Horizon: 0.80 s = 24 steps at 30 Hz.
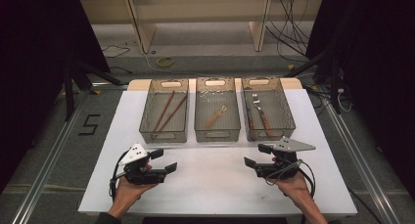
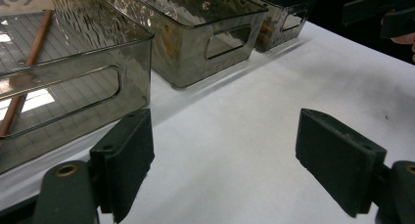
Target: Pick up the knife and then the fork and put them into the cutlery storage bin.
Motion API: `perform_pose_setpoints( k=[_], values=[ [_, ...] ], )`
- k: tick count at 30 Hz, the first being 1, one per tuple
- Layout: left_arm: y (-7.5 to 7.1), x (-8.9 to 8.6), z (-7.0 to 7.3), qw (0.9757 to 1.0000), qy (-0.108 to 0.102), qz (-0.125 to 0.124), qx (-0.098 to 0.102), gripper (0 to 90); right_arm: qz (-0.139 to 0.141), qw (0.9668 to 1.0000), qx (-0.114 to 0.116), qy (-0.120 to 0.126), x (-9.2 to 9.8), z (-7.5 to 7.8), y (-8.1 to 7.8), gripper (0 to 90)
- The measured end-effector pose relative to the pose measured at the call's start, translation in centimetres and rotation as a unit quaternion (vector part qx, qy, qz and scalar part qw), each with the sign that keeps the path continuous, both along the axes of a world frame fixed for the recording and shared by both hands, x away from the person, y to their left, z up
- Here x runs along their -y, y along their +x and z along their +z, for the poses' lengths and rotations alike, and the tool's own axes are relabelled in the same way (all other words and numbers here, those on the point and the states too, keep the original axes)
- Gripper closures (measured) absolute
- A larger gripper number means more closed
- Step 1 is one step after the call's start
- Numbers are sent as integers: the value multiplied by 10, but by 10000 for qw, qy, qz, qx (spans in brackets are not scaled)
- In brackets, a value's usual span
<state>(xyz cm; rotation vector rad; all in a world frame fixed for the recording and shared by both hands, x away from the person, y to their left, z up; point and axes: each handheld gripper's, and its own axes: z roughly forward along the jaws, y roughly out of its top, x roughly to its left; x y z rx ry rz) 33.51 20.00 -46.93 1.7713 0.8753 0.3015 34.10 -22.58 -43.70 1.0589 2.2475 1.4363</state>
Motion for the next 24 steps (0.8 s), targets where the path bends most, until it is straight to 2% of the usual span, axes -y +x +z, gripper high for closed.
perform_pose_setpoints(
  k=[14, 24],
  values=[
    [-1, 0, 0, 10000, -41, -56, 2, 212, -154, 9996, 105, 197, 17, -10, -17, 232],
    [-1, 0, 0, 10000, -64, -66, -10, 212, -221, 9994, 51, 242, 22, -13, -22, 218]
  ],
)
